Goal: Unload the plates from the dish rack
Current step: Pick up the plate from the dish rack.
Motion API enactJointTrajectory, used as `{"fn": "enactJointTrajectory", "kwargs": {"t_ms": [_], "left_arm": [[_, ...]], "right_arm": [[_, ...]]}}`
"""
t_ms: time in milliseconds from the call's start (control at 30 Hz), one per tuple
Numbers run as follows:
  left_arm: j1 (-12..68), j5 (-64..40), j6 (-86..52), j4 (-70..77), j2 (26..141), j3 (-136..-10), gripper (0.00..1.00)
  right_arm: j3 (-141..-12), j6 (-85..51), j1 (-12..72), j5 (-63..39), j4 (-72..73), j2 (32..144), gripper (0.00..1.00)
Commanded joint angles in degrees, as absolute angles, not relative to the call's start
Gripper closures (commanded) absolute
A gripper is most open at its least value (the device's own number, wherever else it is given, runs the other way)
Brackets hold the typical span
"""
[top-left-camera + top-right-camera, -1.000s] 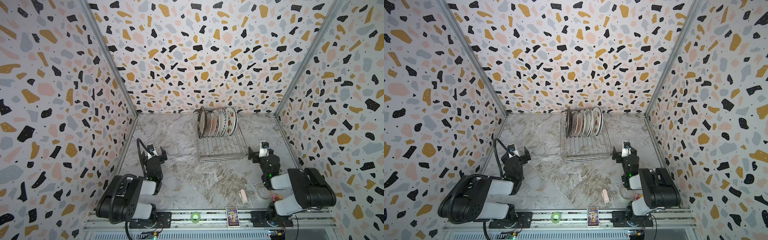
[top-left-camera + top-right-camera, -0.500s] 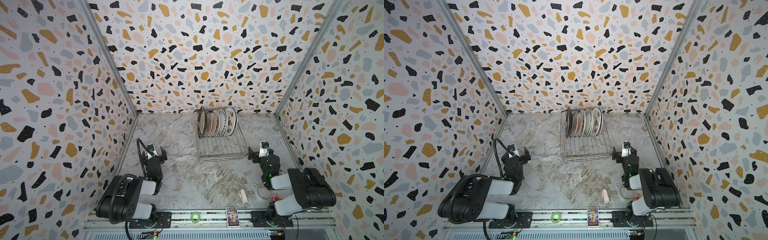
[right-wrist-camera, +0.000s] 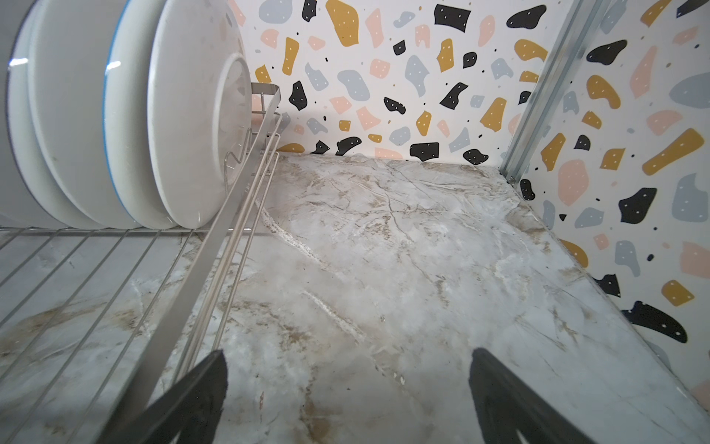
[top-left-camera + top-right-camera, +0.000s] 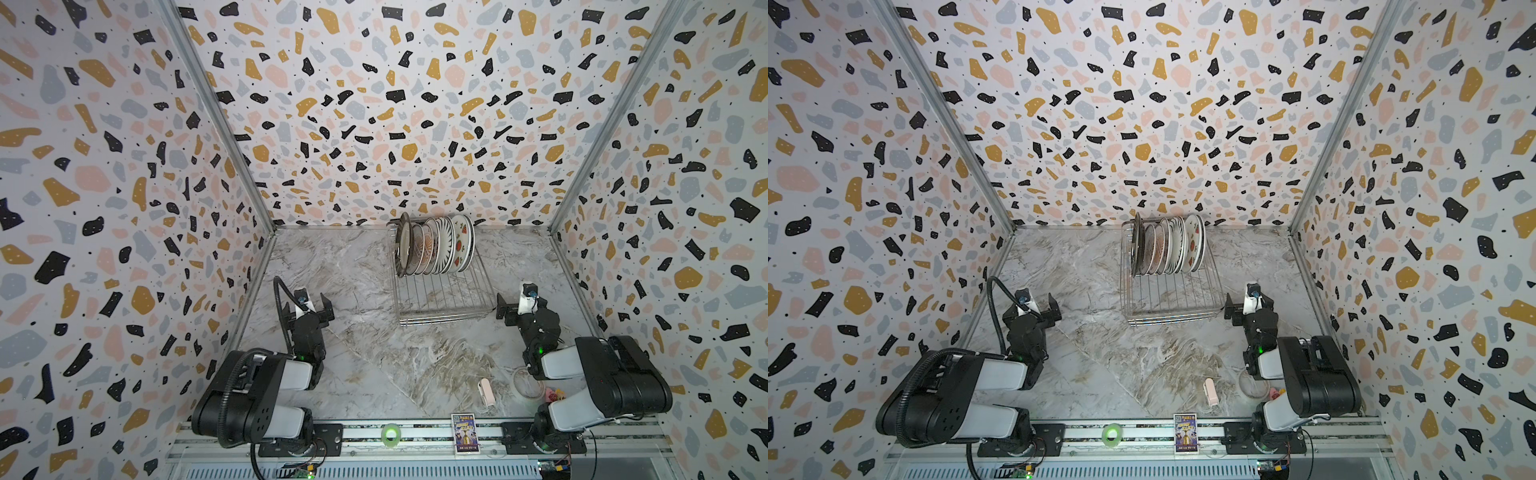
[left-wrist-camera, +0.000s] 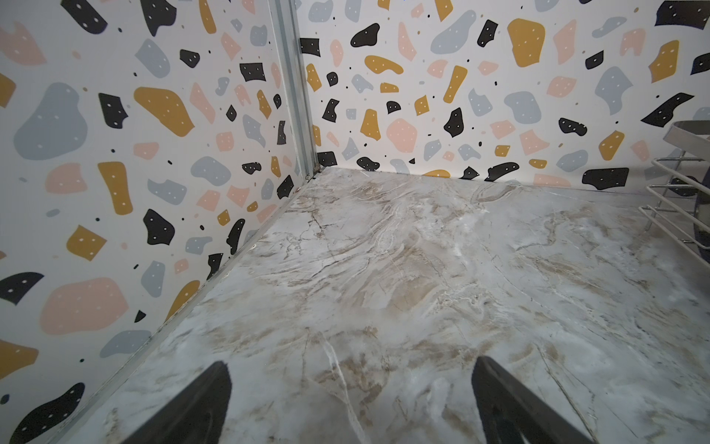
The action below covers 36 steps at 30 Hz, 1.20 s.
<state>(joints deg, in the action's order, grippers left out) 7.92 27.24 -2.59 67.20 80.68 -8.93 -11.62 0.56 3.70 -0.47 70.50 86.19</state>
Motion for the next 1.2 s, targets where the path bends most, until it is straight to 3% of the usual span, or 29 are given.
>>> {"fn": "enactJointTrajectory", "kwargs": {"t_ms": [0, 667, 1033, 1167], "left_arm": [[7.56, 26.98, -2.59, 69.35, 79.93, -9.06, 0.0], [7.59, 26.32, -2.27, 69.23, 79.3, -9.17, 0.01], [7.65, 21.82, -1.91, 53.48, 63.65, -12.19, 0.0], [7.65, 21.35, -15.15, 52.98, 57.69, -12.95, 0.0]], "right_arm": [[-12.57, 1.22, 3.53, -0.7, 70.35, 85.51, 0.01], [-12.04, 0.22, 3.57, 1.56, 69.97, 83.54, 0.01], [-16.32, 1.02, 3.55, -0.17, 56.44, 75.26, 0.01], [-17.81, -5.27, 4.31, 1.73, 50.71, 66.88, 0.01]]}}
